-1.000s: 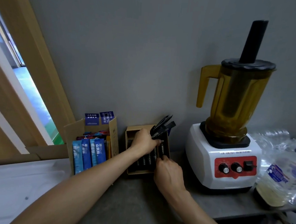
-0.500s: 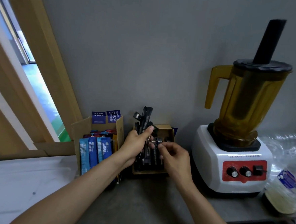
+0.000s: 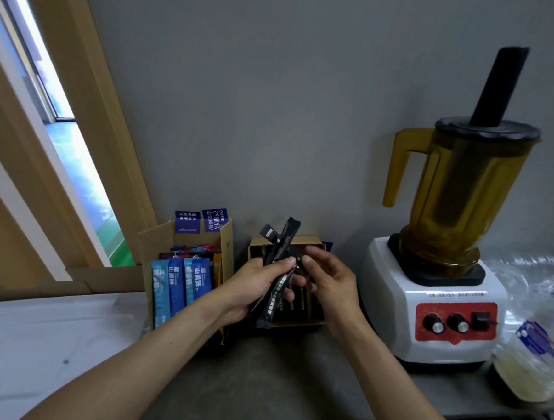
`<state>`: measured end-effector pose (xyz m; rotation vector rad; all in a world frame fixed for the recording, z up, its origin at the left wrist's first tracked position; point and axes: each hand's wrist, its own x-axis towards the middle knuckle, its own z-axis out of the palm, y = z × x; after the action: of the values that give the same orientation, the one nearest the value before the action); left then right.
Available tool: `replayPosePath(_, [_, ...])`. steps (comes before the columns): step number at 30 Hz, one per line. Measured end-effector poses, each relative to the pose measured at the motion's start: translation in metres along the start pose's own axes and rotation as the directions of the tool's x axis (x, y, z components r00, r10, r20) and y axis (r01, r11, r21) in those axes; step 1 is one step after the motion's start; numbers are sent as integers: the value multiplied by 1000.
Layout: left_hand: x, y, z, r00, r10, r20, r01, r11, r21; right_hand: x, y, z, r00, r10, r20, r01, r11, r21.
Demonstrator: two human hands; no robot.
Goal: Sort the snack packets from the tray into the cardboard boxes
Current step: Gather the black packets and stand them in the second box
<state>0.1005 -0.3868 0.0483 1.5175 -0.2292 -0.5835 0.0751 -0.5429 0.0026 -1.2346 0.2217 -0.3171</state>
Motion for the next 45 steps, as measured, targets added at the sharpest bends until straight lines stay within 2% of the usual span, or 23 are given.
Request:
replayPosePath(5, [9,0,-2,955,167,-247,-170,985,7,-4,11,-3,980,-18,-198,46,989,138])
replayPosePath(12, [20,12,4,917,180,-356,-191,982,5,-23,19,-4,985,-32,-168,56,988,144])
replayPosePath(15, [23,16,2,915,216,-341,-201,976,79,-29,22,-14,991,-107,-86,100,992,-82])
replayPosePath(18, [29,13,2,894,318,-315,-197,911,361,-32,26,-25,988,-139,-64,110,936,-335])
replayPosePath(20, [38,7,2,882,358,-305,-167,845,508,-34,31,-31,973,-229,-19,179,809,-559])
replayPosePath(22, [47,2,4,911,324,-256,-126,809,575,-37,38,-33,925,-367,96,297,545,-784])
replayPosePath(23, [51,-1,6,928,290,-235,-102,803,588,-38,42,-33,900,-407,156,339,428,-838])
replayPosePath(24, [55,-3,8,938,263,-224,-81,797,599,-38,44,-33,886,-412,212,370,353,-859])
replayPosePath(28, [72,-12,13,945,226,-238,-13,751,660,-35,45,-30,863,-312,398,461,164,-872])
replayPosePath(30, [80,-15,15,943,215,-254,18,731,682,-31,44,-28,863,-255,437,475,111,-873])
replayPosePath(34, [88,-19,15,921,261,-288,52,652,756,-24,43,-26,875,-210,436,457,59,-888])
replayPosePath(38, [90,-26,12,901,326,-285,38,596,802,-20,45,-23,889,-167,425,443,87,-892])
replayPosePath(43, [87,-30,14,883,377,-279,-12,612,790,-19,44,-21,908,-158,387,411,164,-897])
replayPosePath(45, [86,-30,14,884,375,-279,-11,614,790,-21,42,-23,912,-204,356,386,135,-913])
